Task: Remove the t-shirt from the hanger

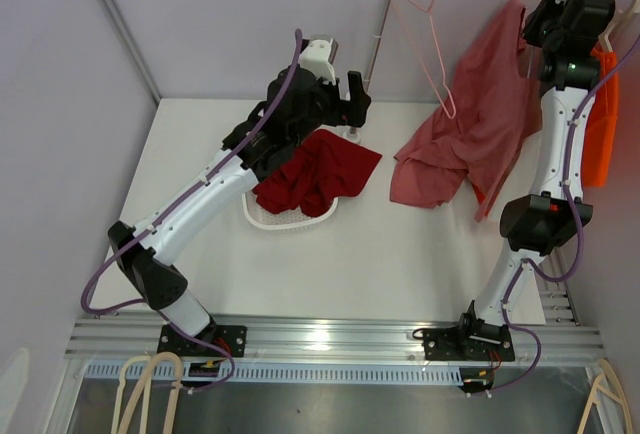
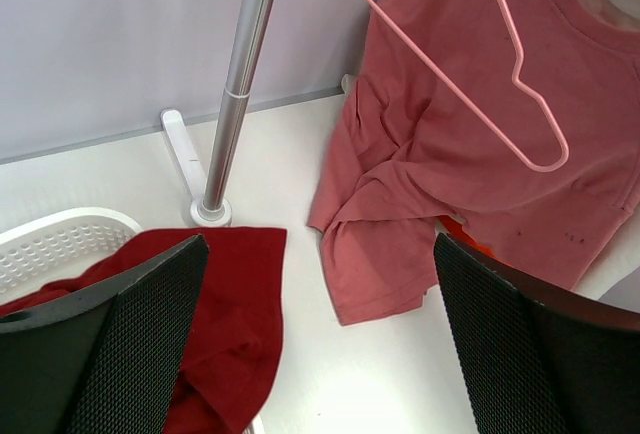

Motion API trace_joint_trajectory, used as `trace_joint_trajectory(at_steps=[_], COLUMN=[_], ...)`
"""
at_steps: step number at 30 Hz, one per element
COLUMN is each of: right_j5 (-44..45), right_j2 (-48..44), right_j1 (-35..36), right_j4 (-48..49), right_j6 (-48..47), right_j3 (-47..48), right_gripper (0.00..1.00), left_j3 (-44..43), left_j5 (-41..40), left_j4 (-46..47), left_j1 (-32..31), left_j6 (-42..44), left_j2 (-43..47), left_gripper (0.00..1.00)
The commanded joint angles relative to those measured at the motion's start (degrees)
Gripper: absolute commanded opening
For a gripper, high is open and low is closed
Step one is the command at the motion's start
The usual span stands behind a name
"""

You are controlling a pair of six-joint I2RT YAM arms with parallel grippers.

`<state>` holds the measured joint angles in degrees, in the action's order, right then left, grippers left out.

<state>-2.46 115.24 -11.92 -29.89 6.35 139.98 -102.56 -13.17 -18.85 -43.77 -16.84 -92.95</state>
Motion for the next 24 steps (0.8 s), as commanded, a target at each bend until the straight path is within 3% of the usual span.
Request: trace_joint_trajectory(at_steps=[1, 3, 4, 6, 16, 21, 24], right_j5=[-2.73, -2.81, -2.64, -2.64, -5.28, -5.28, -4.05], right_j2=[0.16, 0.33, 0.51, 0.77, -0.98, -6.23, -11.50], right_j1=[-0.29, -0.29, -0.29, -0.21, 0.23, 2.25, 4.00], right_j4=[4.84, 5.37, 5.37, 5.37, 8.09, 7.56, 9.84], right_j6=[-0.99, -1.08, -0.99, -0.90, -0.81, -2.13, -3.71], right_j3=[2.49, 2.66, 2.66, 2.93, 2.14, 0.48, -5.58], right_gripper=[0.30, 0.25, 0.10, 0.00, 0.00, 0.00, 0.00], left_j3=[-2.55, -2.12, -2.03, -2.03, -0.89, 0.69, 3.32], left_j5=[-0.63, -0.80, -0.89, -1.07, -0.72, -0.89, -3.16], left_j4=[2.24, 2.50, 2.50, 2.42, 2.86, 3.82, 5.75], left_j1=[-0.53, -0.53, -0.53, -0.53, -0.53, -1.05, -2.46], left_j6=[1.90, 2.25, 2.34, 2.34, 2.25, 2.51, 4.96], left_j2=[0.05, 0.22, 0.22, -0.04, 0.75, 1.80, 3.38], left_gripper=[1.00, 0.99, 0.99, 1.00, 1.00, 0.99, 0.99])
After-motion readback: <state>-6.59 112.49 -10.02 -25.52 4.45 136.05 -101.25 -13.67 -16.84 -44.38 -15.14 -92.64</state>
